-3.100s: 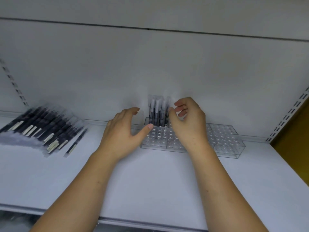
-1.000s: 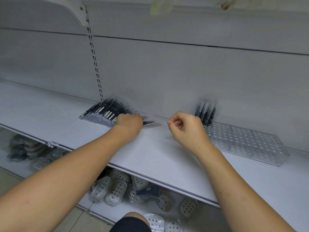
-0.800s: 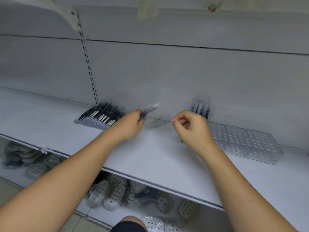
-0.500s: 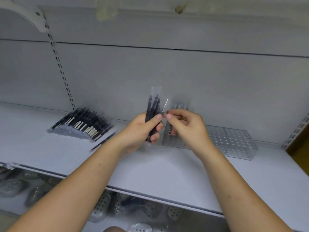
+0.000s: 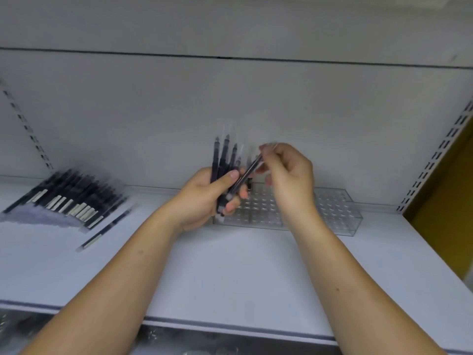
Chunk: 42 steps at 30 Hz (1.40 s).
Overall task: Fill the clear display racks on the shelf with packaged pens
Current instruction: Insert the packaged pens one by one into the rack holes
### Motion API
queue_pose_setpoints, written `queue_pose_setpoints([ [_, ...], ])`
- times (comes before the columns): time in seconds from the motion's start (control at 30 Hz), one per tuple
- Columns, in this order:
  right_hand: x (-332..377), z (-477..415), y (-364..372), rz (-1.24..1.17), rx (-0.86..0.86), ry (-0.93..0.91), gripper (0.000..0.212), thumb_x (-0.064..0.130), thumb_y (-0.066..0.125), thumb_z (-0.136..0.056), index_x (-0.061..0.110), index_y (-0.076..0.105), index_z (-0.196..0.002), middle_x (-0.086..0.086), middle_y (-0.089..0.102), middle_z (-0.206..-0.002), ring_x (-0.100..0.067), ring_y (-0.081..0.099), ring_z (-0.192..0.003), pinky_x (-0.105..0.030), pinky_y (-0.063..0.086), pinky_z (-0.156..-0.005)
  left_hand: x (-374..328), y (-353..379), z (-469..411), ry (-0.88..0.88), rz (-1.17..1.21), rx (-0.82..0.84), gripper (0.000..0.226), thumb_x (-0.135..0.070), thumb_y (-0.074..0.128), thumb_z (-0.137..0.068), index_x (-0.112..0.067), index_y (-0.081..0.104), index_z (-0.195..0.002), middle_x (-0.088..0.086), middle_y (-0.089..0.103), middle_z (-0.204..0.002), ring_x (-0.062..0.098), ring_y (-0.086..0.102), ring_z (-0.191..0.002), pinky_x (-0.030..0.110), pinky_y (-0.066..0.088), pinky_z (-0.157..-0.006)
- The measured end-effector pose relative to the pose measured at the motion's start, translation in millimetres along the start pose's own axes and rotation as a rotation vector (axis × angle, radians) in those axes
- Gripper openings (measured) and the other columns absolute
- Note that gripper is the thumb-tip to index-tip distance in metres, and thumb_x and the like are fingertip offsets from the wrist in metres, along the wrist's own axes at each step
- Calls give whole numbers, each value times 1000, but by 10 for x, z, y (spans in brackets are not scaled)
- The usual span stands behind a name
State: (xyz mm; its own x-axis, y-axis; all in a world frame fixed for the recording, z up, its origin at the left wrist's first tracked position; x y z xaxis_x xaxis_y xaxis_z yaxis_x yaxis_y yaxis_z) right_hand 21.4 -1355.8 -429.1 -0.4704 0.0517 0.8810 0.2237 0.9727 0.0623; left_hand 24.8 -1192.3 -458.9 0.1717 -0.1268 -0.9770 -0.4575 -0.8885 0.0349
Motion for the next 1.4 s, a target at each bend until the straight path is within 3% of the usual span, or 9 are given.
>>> queue_pose_setpoints([
  [0.17,-4,-209,-153,-160,-175,-129,14,11,47,-106,9,60,-101,-7,70,-76,-25,64,-60,-32,44,-52,102,-152,-15,-9,54,-26,28,-20,43,-110,-2,59,-124,7,52,-76,19,36,-54,31,35,-53],
  [0.33,-163,-180,-186,35,-164,-215,10,13,47,-109,15,56,-110,-4,70,-81,-15,67,-69,-25,51,-62,196,-237,28,3,94,-16,28,-30,49,-106,-11,62,-122,4,51,-78,20,46,-62,39,51,-67],
  [0.5,-293,-186,-102,254,-36,-274,9,18,51,-106,23,54,-113,11,69,-91,-15,71,-79,-37,59,-74,174,-265,119,-11,328,67,23,-35,46,-105,-24,65,-112,3,48,-80,23,54,-73,70,50,-96],
  [0.57,-330,-183,-74,337,3,-257,10,21,52,-106,24,55,-115,10,69,-91,-18,71,-82,-43,59,-78,172,-279,149,-17,365,91,22,-37,46,-105,-26,64,-113,3,47,-82,25,56,-76,76,46,-96],
  [0.67,-359,-181,-41,387,33,-234,10,21,54,-106,21,56,-116,3,70,-92,-19,70,-83,-40,58,-78,191,-283,154,-46,323,83,23,-41,47,-104,-29,64,-115,4,48,-83,24,51,-73,57,57,-78],
  [0.77,-388,-191,-17,414,52,-224,10,22,54,-105,20,57,-115,4,69,-91,-18,70,-83,-39,57,-77,229,-288,138,-63,247,39,26,-38,46,-107,-27,63,-124,4,49,-83,21,39,-66,32,32,-58],
  [0.97,-430,-158,30,419,107,-235,6,16,60,-103,20,62,-108,7,66,-86,-13,67,-80,-29,56,-72,314,-297,119,-72,110,39,31,-36,50,-107,-18,65,-128,2,47,-79,16,28,-57,30,16,-53],
  [1.23,-501,-158,66,436,121,-165,18,16,70,-97,19,63,-114,11,65,-85,-5,63,-76,-17,52,-70,302,-315,104,-57,76,-62,34,-34,48,-106,-12,61,-128,2,48,-75,17,23,-54,31,13,-54],
  [1.4,-519,-149,72,498,149,-130,11,16,73,-94,23,65,-97,12,66,-78,-4,64,-72,-17,52,-68,314,-306,97,-63,55,-70,28,-28,43,-110,-10,60,-124,3,50,-75,17,24,-53,30,13,-53],
])
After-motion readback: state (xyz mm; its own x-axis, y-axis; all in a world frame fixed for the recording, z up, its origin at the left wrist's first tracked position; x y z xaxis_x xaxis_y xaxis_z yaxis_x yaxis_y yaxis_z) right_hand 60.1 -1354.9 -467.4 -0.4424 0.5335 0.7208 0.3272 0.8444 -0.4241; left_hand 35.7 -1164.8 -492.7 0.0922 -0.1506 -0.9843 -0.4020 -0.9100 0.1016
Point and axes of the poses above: each hand's wrist, its own z-axis away from the middle knuckle, its own y-axis out of the palm, x = y × z, the point moved 4 cm from there along -z, towards the middle knuckle
